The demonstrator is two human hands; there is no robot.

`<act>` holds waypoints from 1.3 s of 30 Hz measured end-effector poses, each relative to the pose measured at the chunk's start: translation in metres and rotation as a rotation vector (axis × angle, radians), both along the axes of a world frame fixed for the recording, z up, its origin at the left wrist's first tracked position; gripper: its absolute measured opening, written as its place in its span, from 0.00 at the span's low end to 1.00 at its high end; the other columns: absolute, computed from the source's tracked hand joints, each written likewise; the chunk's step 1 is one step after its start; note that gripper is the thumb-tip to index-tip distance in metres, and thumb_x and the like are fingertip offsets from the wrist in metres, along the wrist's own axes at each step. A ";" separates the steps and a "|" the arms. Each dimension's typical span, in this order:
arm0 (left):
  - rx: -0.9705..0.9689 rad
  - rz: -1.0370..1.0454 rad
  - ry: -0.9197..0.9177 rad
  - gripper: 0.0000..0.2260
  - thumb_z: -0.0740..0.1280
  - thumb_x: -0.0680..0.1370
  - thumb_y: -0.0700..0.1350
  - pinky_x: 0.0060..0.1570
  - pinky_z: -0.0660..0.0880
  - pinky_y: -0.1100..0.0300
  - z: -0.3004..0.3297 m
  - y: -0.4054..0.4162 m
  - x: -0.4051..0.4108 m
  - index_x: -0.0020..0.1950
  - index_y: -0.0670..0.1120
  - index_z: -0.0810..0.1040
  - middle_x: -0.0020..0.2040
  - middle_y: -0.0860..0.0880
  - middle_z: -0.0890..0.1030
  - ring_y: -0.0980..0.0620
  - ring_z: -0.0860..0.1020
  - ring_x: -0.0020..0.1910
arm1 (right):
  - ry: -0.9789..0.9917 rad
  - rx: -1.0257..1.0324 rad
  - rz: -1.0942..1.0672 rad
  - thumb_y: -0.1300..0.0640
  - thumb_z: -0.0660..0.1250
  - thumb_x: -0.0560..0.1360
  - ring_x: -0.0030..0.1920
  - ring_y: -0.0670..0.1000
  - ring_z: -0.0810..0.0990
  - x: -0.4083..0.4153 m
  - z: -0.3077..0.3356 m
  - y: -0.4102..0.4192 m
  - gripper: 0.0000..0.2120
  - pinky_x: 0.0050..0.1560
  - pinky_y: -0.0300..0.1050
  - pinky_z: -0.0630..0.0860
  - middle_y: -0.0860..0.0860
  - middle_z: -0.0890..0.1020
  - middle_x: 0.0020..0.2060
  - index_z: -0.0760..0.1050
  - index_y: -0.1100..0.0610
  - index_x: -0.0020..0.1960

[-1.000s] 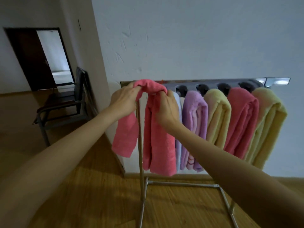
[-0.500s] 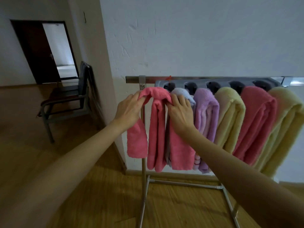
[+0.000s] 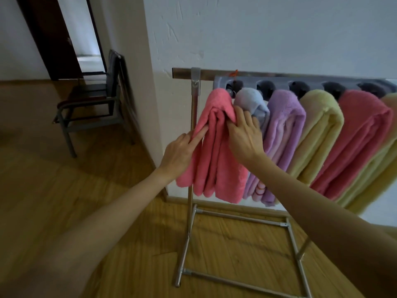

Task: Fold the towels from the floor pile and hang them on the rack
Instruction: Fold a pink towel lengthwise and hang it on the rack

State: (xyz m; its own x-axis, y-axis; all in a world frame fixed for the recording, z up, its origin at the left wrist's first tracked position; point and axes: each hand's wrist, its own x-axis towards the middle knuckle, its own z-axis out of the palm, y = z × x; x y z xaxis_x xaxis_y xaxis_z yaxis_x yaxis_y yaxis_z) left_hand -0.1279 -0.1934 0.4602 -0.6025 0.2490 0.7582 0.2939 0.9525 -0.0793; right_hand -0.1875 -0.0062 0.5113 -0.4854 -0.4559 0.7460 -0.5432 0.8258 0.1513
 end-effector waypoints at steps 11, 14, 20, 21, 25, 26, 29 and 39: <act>0.672 0.030 -0.534 0.06 0.70 0.74 0.45 0.34 0.70 0.61 -0.054 0.007 -0.002 0.47 0.45 0.77 0.37 0.52 0.78 0.55 0.76 0.34 | -0.575 -0.615 0.292 0.60 0.66 0.74 0.58 0.53 0.75 0.030 -0.052 0.028 0.27 0.52 0.42 0.70 0.54 0.72 0.64 0.60 0.57 0.70; 0.737 0.212 -0.439 0.08 0.68 0.74 0.41 0.32 0.68 0.57 -0.062 -0.005 -0.012 0.37 0.42 0.73 0.31 0.49 0.75 0.51 0.73 0.30 | -0.462 -0.602 0.158 0.62 0.65 0.73 0.42 0.58 0.77 0.030 -0.062 0.028 0.07 0.39 0.42 0.64 0.54 0.74 0.46 0.72 0.63 0.50; 0.728 0.094 -0.579 0.05 0.69 0.74 0.42 0.37 0.77 0.56 -0.065 0.002 -0.017 0.46 0.42 0.77 0.39 0.47 0.80 0.48 0.80 0.37 | -0.484 -0.558 0.077 0.62 0.64 0.73 0.35 0.57 0.73 0.027 -0.067 0.036 0.05 0.35 0.46 0.65 0.53 0.70 0.41 0.71 0.63 0.40; 0.737 0.055 -0.635 0.06 0.69 0.72 0.42 0.39 0.78 0.56 -0.066 0.009 -0.016 0.47 0.42 0.77 0.41 0.48 0.80 0.48 0.81 0.40 | -0.492 -0.547 0.073 0.63 0.64 0.72 0.35 0.58 0.73 0.027 -0.066 0.037 0.05 0.35 0.46 0.65 0.53 0.70 0.41 0.71 0.63 0.39; 0.832 0.007 -0.678 0.22 0.70 0.69 0.50 0.46 0.79 0.56 -0.063 0.034 -0.011 0.61 0.47 0.71 0.48 0.52 0.79 0.53 0.79 0.45 | -0.501 -0.510 0.076 0.63 0.64 0.71 0.34 0.59 0.73 0.027 -0.065 0.040 0.05 0.34 0.47 0.67 0.54 0.70 0.41 0.72 0.64 0.38; 0.826 0.024 -0.653 0.25 0.70 0.68 0.55 0.46 0.79 0.55 -0.062 0.040 -0.011 0.61 0.49 0.70 0.48 0.53 0.80 0.53 0.80 0.45 | -0.495 -0.501 0.078 0.63 0.64 0.71 0.34 0.59 0.74 0.027 -0.065 0.041 0.06 0.34 0.47 0.67 0.55 0.70 0.41 0.72 0.65 0.38; 0.799 0.143 -0.566 0.30 0.70 0.63 0.66 0.43 0.78 0.56 -0.062 0.053 -0.014 0.59 0.53 0.71 0.47 0.55 0.80 0.53 0.80 0.42 | -0.477 -0.492 0.063 0.62 0.64 0.72 0.36 0.61 0.75 0.028 -0.067 0.042 0.06 0.34 0.52 0.72 0.58 0.73 0.43 0.72 0.65 0.39; 0.729 0.294 -0.380 0.04 0.67 0.75 0.39 0.32 0.70 0.58 -0.062 0.028 -0.016 0.44 0.38 0.77 0.40 0.42 0.80 0.42 0.80 0.38 | -0.558 -0.556 0.120 0.68 0.58 0.74 0.37 0.64 0.77 0.054 -0.078 0.034 0.09 0.34 0.46 0.62 0.59 0.77 0.35 0.66 0.66 0.54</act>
State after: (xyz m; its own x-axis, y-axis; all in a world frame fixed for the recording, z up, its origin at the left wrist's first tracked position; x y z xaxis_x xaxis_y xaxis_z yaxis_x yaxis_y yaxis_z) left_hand -0.1443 -0.1657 0.3978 -0.8108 -0.4249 0.4025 -0.0890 0.7692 0.6328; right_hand -0.1339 0.0281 0.4336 -0.8257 -0.1612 0.5406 -0.5073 0.6314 -0.5865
